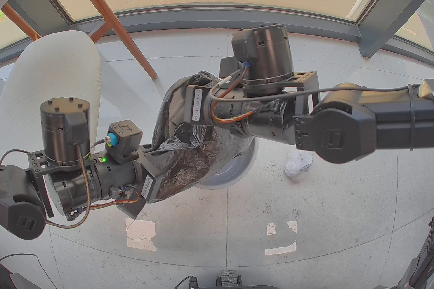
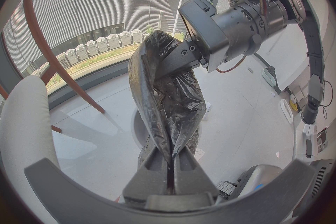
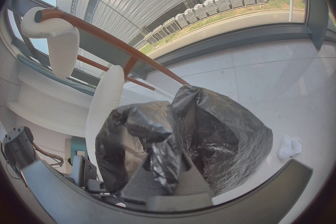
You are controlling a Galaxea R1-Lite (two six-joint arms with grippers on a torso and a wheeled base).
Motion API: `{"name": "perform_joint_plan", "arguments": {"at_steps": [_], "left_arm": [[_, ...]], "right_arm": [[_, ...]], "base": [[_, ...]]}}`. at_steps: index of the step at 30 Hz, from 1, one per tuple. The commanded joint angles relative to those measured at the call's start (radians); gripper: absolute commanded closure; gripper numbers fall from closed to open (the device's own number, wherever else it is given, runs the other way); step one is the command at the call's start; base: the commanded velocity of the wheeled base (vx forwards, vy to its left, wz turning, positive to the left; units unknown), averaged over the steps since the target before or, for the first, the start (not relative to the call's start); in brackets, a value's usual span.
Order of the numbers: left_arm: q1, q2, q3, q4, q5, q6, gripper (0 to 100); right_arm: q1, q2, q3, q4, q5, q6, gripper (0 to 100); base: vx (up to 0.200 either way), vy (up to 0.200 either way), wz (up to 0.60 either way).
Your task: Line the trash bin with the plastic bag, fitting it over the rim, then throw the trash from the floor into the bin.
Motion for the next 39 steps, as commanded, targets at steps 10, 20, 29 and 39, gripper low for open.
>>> {"name": "perform_joint_plan", "arguments": {"at_steps": [10, 20, 29, 39], "left_arm": [[0.006, 0.06, -0.022, 0.002, 0.002, 0.011, 100], [0.0, 0.21, -0.14, 0.002, -0.012, 0.0, 100], [0.0, 0.256, -0.146, -0.04, -0.023, -0.046, 0], [0.013, 0.306, -0.212, -0.044, -0.009, -0.081, 0]], "right_arm": [[-0.083, 0.024, 0.067, -0.014, 0.001, 0.0, 100], [-0.192, 0.017, 0.064, -0.014, 0.049, -0.023, 100], [-0.222, -0.019, 0.102, -0.016, 0.05, -0.028, 100], [-0.222, -0.052, 0.131, -0.019, 0.05, -0.026, 100]], "base": [[0.0, 0.0, 0.0], [0.0, 0.0, 0.0], [0.0, 0.0, 0.0], [0.0, 0.0, 0.0]]}}
